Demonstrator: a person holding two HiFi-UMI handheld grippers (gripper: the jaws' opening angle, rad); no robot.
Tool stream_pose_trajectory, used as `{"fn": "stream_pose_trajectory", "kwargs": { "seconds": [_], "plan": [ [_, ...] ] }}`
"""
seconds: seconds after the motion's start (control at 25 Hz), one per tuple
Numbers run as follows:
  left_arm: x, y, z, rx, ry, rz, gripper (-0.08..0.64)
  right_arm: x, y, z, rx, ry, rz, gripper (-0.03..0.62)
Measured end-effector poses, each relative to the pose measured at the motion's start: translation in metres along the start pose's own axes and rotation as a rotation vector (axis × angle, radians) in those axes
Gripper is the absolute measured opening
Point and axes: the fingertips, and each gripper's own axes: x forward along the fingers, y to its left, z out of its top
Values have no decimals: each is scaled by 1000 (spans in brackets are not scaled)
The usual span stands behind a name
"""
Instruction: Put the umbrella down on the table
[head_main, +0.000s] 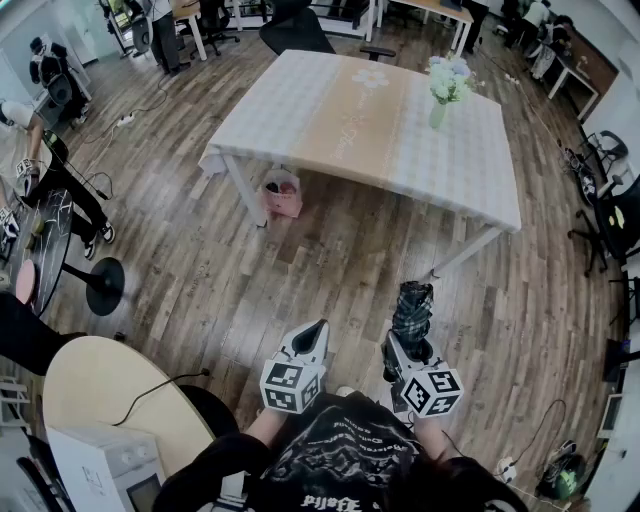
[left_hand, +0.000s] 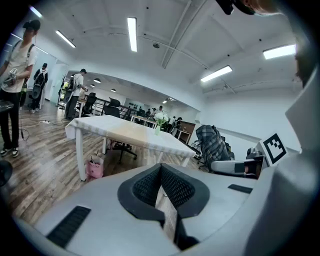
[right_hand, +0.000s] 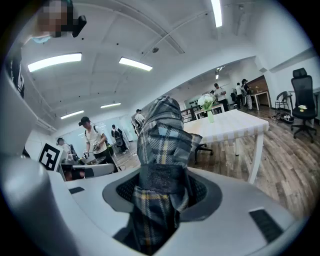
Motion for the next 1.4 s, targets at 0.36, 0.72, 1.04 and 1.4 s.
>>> {"fn": "stream_pose_trajectory", "kwargs": {
  "seconds": [0.36,0.72,1.04,1.4],
  "plan": [
    [-2,3,6,56,-12,-30,20,9,14,-7,-28,5,-12,206],
    [1,43,25,81,-32,-48,20,42,30,4,61,-61,-17,212],
    [14,84,46,86,-36,-89,20,90,43,7,109,-80,-55,215],
    [80,84,63,127,-11,-107,20,128,-5,24,135,-62,-73,216]
  ]
}}
